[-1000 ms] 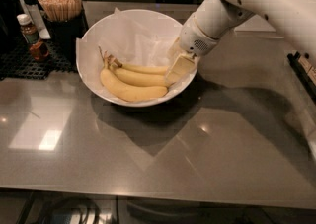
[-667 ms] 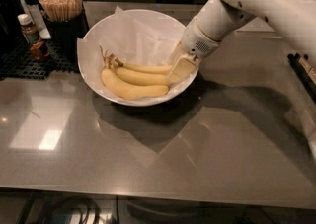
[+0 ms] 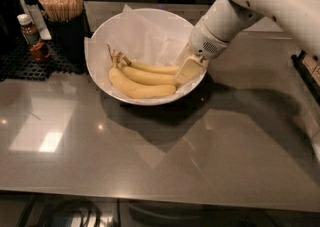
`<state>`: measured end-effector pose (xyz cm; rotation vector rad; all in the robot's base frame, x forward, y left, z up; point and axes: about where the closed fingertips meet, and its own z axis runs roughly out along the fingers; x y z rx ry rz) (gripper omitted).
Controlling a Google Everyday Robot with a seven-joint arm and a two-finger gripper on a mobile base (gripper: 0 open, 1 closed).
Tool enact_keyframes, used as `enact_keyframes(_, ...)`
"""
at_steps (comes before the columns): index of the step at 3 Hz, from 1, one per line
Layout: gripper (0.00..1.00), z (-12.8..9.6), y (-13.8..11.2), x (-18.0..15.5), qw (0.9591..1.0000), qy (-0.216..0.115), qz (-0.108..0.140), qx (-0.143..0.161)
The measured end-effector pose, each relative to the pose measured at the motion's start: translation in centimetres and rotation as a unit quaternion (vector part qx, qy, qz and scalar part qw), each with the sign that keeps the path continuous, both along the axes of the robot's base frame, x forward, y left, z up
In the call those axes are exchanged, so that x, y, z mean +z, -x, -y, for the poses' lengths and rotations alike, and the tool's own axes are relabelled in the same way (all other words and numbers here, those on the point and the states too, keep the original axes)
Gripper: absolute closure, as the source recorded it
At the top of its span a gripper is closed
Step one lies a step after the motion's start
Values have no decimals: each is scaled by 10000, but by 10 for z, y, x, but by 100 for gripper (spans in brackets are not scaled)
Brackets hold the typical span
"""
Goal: Pick banana from white bowl
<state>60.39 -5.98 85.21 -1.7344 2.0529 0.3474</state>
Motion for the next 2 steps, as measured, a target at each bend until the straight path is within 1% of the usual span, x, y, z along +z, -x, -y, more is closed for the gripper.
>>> enact_keyframes(1,100,11,8,2,9994,338,3,-68)
enact_keyframes(2,100,12,16,9,9981,607,94,-2)
